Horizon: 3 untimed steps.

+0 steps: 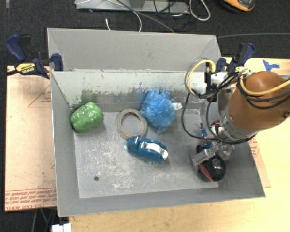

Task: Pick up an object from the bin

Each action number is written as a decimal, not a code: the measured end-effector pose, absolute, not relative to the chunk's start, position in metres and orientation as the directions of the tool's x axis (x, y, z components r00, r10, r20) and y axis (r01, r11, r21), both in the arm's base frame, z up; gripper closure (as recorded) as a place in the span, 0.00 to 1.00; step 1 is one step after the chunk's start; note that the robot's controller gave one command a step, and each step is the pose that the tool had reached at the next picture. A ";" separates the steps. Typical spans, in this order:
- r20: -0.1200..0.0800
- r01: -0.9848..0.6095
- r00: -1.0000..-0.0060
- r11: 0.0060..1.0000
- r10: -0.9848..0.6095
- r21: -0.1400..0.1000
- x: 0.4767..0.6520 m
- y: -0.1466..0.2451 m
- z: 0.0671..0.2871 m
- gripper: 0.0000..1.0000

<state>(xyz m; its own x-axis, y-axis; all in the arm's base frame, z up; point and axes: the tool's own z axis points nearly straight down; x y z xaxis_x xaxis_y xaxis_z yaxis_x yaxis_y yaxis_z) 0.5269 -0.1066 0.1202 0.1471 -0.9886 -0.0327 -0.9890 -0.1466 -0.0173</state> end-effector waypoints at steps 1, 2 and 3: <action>-0.036 -0.989 0.149 -0.149 -0.988 -0.016 0.527 -0.100 0.127 1.00; -0.039 -0.989 0.145 -0.145 -0.989 -0.011 0.525 -0.100 0.138 1.00; -0.042 -0.990 0.143 -0.143 -0.989 -0.009 0.525 -0.099 0.164 1.00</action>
Offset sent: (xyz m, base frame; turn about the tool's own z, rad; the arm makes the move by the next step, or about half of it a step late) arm -0.0001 0.0050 0.0416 -0.0011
